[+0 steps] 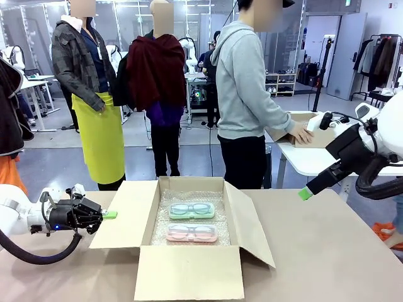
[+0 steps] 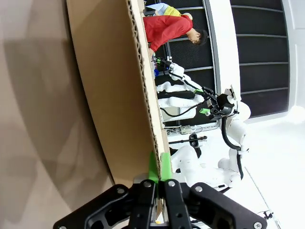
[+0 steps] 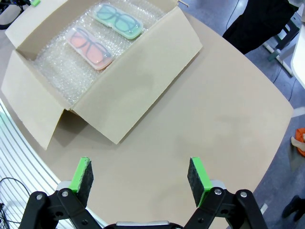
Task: Pack the glasses set securely to prepare it for shipping.
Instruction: Position the Package Box on the left side of the table.
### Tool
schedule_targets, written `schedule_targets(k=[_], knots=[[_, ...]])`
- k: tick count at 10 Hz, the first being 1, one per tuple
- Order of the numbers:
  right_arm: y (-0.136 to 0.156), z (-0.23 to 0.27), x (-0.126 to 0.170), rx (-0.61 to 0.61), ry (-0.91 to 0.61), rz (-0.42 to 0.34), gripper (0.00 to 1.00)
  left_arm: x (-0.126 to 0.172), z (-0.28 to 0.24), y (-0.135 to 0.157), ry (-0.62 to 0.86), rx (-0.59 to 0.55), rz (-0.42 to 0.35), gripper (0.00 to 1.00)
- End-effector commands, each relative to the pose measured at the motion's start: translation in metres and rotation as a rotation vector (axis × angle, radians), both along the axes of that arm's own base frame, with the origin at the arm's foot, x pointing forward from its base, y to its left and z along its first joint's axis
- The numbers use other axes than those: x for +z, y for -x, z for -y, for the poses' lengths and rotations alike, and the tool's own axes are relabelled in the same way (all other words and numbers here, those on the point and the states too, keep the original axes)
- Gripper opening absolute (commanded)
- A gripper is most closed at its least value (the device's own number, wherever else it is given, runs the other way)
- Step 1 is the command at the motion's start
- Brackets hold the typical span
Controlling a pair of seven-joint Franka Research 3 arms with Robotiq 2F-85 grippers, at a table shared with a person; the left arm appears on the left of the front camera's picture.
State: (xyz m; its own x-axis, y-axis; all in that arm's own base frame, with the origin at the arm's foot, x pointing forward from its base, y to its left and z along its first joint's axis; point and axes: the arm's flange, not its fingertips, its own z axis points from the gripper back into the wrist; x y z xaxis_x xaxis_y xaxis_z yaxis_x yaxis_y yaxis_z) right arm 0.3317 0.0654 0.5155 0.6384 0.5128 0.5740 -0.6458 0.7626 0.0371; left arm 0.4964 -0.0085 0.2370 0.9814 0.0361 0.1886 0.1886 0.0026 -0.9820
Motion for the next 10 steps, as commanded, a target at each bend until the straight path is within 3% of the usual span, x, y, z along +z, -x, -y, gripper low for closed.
schedule_targets(k=[1,2,9,10], knots=[[0.000,-0.002,0.000,-0.011,-0.003,0.002,1.00,0.002,-0.017,-0.003,0.001,-0.013,0.000,0.02],[0.000,-0.002,0.000,-0.011,-0.003,0.002,1.00,0.003,-0.030,-0.004,0.028,-0.024,-0.021,0.02],[0.000,-0.002,0.000,-0.011,-0.003,0.002,1.00,0.001,-0.140,-0.009,-0.015,0.015,0.022,0.02],[0.000,-0.002,0.000,-0.011,-0.003,0.002,1.00,0.003,-0.161,-0.009,-0.031,0.059,0.029,0.02]])
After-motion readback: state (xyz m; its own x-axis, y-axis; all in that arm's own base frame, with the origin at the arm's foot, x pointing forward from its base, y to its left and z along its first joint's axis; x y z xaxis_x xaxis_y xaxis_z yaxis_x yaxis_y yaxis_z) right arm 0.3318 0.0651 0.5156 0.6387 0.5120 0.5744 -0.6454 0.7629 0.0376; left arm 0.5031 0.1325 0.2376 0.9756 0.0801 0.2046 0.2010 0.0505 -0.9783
